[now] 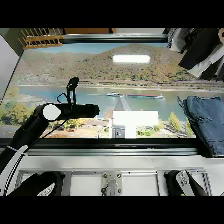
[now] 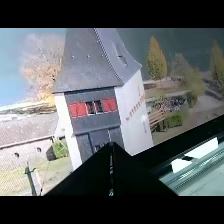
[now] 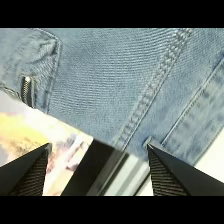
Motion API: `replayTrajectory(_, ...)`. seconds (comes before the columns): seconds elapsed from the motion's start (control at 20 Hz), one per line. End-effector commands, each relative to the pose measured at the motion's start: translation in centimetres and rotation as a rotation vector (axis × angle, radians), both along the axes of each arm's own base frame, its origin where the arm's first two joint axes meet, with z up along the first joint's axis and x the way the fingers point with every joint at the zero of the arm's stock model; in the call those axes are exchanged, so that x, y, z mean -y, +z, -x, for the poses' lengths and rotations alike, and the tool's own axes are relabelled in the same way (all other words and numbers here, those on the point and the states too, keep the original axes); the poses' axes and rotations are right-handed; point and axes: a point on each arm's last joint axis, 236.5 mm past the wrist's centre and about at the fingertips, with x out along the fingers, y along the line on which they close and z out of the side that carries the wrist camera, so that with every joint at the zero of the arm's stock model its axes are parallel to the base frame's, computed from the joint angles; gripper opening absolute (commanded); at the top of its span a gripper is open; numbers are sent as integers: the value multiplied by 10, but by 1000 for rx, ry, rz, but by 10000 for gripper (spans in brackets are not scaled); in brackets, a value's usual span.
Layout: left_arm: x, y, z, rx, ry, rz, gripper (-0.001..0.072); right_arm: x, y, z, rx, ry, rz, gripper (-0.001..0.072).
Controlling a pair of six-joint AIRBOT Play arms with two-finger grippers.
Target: Fold the clothes and pants, and hang the long-sleeved shirts on hangers.
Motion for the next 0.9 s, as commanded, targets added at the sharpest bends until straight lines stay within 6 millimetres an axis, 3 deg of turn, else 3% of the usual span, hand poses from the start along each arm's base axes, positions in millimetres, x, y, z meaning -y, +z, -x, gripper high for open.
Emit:
replayTrajectory(0.0, 0, 0, 0, 1, -1, -1, 16, 3, 49, -31, 143, 158, 186, 643)
replayTrajectory(0.05, 0, 0, 0, 2, 0, 0, 16, -10, 69, -50, 233, 228, 221, 643)
replayTrajectory(0.1, 0, 0, 0, 2, 0, 0, 16, -35, 86, -72, 327, 332, 226, 644)
replayTrajectory(0.25, 0, 0, 0, 2, 0, 0, 15, -140, 114, -125, 536, 681, 137, 644)
replayTrajectory(0.4, 0, 1, -2, 7, 4, 2, 15, -230, 102, -137, 554, 942, 46, 642)
replayTrajectory(0.55, 0, 1, -2, 10, 5, 2, 16, -287, 83, -133, 515, 1106, -25, 638)
replayTrajectory(0.6, 0, 1, -2, 9, 5, 2, 16, -298, 79, -132, 505, 1139, -35, 578)
replayTrajectory(0.7, 0, 1, -2, 8, 5, 2, 16, -313, 75, -130, 498, 1180, -56, 17)
replayTrajectory(0.85, 0, 1, -2, 7, 4, 2, 16, -316, 72, -126, 484, 1194, -70, 35)
